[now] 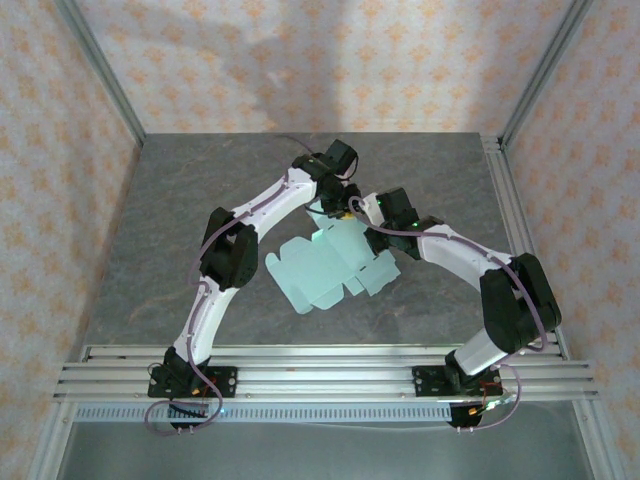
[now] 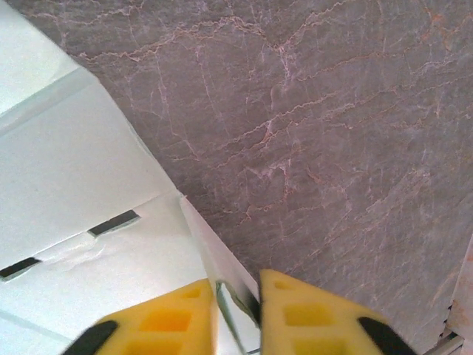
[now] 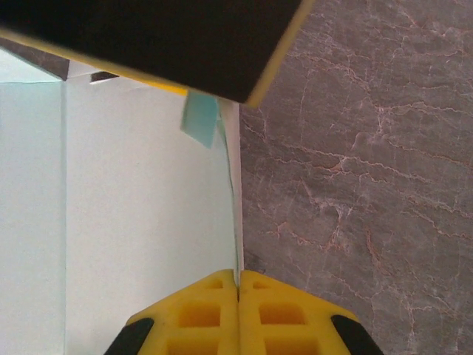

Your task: Fold the paper box

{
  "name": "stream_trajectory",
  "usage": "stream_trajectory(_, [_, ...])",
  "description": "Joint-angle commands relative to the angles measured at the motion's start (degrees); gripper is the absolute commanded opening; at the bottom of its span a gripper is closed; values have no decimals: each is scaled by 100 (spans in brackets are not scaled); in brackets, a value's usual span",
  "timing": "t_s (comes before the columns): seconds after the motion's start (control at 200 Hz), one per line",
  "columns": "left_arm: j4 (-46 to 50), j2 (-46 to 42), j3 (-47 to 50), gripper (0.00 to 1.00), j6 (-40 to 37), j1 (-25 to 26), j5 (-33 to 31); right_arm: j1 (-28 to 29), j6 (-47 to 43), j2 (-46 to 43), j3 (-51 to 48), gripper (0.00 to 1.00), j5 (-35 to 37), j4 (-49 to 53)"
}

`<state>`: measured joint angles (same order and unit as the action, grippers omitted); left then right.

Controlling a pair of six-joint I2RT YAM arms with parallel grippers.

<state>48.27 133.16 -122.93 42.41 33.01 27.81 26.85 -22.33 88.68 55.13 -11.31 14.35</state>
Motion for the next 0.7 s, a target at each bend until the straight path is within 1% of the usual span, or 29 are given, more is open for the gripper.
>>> stream_trajectory(0.0, [-92,114,-73,15,13,98,97,59,-102,-9,118,0,-51,-112])
stream_trajectory(0.07, [-81,113,-82,16,4,91,95,62,-104,-7,119,0,-55,-108])
stream_trajectory(0.14, [-78,119,-82,27,4,95,93,57,-105,2,124,0,-60,-108])
stream_trajectory(0.17, [-72,113,-82,30,4,91,95,64,-92,14,124,0,-69,-110])
stream_trajectory(0.31, [-90,121,-82,30,12,91,100,68,-86,22,166,0,-91,-78])
stream_trajectory(0.345, [-106,124,-81,29,13,92,110,67,-84,21,177,0,-91,-69])
stream_trajectory(0.395, [-115,131,-82,21,13,96,127,68,-95,26,191,0,-86,-46])
stream_trajectory(0.46, [-124,131,-77,15,21,98,136,65,-98,26,208,0,-77,-18])
stream_trajectory(0.546, [-142,136,-81,15,30,91,149,66,-97,14,217,0,-60,-2])
stream_trajectory(0.586, [-151,136,-77,18,39,92,151,68,-101,20,232,0,-65,14])
stream_trajectory(0.641, [-171,133,-81,29,24,96,170,71,-88,13,252,0,-75,34])
stream_trajectory(0.696, [-160,118,-72,34,-3,92,174,67,-80,11,276,0,-74,62])
